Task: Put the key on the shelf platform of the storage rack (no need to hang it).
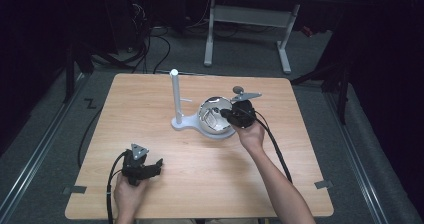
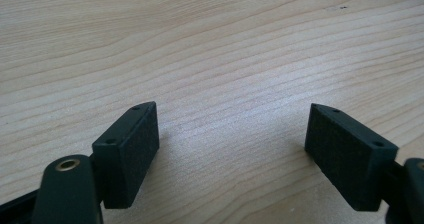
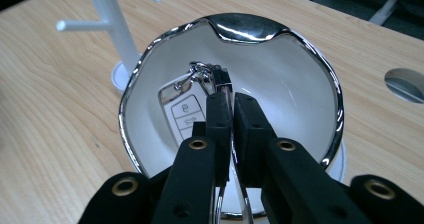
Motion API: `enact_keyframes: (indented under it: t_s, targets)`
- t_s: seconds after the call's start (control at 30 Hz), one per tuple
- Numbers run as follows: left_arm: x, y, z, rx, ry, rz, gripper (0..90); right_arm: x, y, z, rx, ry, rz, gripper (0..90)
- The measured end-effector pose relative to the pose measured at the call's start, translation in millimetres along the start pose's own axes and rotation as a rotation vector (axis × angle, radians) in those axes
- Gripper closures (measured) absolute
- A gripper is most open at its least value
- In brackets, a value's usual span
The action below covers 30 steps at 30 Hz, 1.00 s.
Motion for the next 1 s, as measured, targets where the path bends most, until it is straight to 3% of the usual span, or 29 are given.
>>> enact_keyframes:
  t_s: [0.43, 0.6, 1.0]
  targets:
    - [0.0, 0.0, 0.0, 0.000, 0.000, 0.000, 21.9, 15.9, -3.8, -3.5, -0.008, 0.049, -0.039, 84.7]
    - [0.0, 0.0, 0.0, 0.000, 0.000, 0.001, 21.9, 16.7, -4.6, -4.5, -0.008, 0.057, -0.032, 80.9]
    - [0.0, 0.0, 0.0, 0.001, 0.000, 0.000, 21.9, -4.4, -3.2, -3.1, -0.013, -0.009, -0.029, 65.7]
Point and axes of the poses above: each handheld gripper's, and its own axes: x roughly forward along the jaws, z roughly out of its top, y roughly to its left, the point moved 4 cm from there along x, roughly forward along the jaws, and after that the axes turned 15 degrees about z, right-handed, at the moved point
